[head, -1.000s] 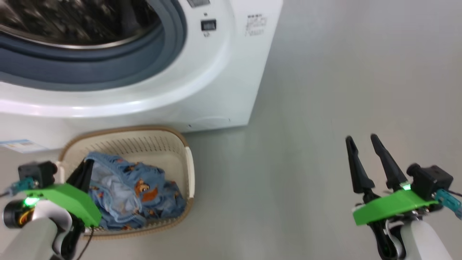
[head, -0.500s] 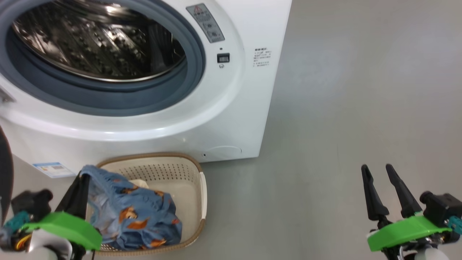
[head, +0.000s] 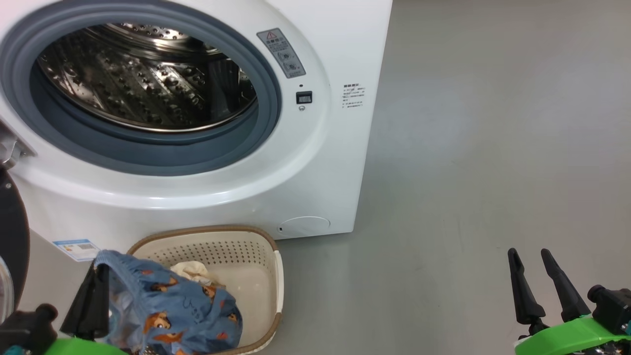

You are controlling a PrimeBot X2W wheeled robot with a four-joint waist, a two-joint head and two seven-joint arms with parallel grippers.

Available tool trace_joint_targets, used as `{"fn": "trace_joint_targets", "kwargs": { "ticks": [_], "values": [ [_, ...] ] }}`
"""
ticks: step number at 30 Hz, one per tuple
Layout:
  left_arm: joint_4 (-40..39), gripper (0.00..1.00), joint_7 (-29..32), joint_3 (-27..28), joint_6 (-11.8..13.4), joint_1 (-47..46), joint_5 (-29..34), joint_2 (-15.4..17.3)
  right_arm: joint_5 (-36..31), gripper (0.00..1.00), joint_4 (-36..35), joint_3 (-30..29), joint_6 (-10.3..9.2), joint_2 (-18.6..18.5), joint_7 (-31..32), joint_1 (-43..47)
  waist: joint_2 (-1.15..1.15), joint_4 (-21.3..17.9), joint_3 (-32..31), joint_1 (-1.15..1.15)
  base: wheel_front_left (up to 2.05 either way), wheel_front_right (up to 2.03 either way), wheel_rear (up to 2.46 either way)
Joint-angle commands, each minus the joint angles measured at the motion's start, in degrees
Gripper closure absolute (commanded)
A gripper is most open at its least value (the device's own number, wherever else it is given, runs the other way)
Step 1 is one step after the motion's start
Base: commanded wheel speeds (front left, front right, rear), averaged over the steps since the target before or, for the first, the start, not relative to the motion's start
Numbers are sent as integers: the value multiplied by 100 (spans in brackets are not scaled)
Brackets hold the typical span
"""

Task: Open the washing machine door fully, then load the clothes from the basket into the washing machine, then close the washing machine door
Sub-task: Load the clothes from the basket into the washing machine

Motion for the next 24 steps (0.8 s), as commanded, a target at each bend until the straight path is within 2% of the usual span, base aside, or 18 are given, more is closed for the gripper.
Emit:
{"fn": "trace_joint_targets", "kwargs": {
  "ticks": [1,6,13,24],
  "values": [
    [-225,100,-52,268,-9,-54,54,102,3,0,-151,101,9,-102,-28,-2,0,-8,-1,0,0,0,0],
    [-393,100,-52,349,-9,46,68,-54,-22,0,-196,84,9,-60,-28,16,0,-20,44,0,0,0,0],
    [-314,100,-52,296,-9,-223,37,-50,-30,0,-223,141,9,-7,-28,-89,0,-101,221,0,0,0,0],
    [6,100,-52,287,-9,-1782,104,163,-81,0,-283,215,9,268,-28,-413,0,-296,834,0,0,0,0]
  ]
}}
